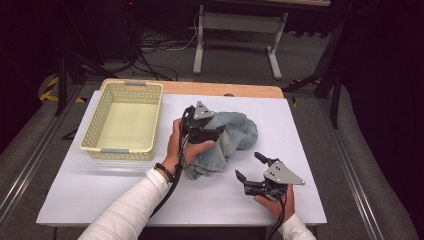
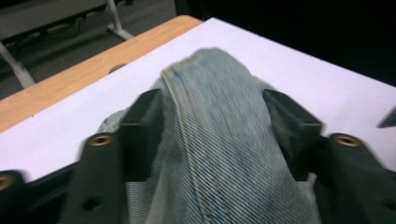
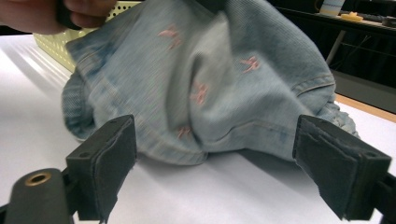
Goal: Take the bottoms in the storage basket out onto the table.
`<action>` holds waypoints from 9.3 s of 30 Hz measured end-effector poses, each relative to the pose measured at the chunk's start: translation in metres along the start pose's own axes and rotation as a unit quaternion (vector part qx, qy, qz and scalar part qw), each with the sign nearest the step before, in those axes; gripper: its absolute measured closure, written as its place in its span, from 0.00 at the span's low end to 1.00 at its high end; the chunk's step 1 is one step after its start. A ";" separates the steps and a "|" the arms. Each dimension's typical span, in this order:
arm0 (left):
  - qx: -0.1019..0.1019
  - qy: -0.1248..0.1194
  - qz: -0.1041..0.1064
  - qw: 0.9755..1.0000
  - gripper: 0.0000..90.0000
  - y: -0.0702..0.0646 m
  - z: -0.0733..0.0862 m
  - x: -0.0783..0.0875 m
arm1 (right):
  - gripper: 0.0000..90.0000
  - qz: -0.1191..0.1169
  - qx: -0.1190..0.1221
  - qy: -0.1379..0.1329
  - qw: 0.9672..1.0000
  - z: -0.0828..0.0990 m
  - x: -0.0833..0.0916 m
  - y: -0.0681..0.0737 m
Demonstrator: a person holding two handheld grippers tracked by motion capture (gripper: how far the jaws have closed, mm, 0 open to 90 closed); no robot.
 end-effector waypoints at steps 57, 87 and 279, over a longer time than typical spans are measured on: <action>-0.036 0.073 0.017 0.997 0.94 0.015 0.121 0.064 | 0.81 0.149 -0.075 0.227 0.959 0.026 -0.095 -0.108; -0.079 0.030 0.012 0.996 0.40 0.008 0.110 0.093 | 0.45 0.127 -0.094 0.201 0.967 0.022 -0.049 -0.082; -0.115 0.102 0.133 0.979 0.78 -0.045 0.132 0.096 | 0.89 0.159 -0.101 0.159 0.969 0.014 0.018 -0.082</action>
Point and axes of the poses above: each handheld gripper's, and its own axes: x roughly backward along the jaws, z roughly out of its underside, y roughly to its left, the point moved 1 cm from there along -x, roughly forward along the jaws, and after that the axes turned 10 degrees about -y, right-handed, at the moved point
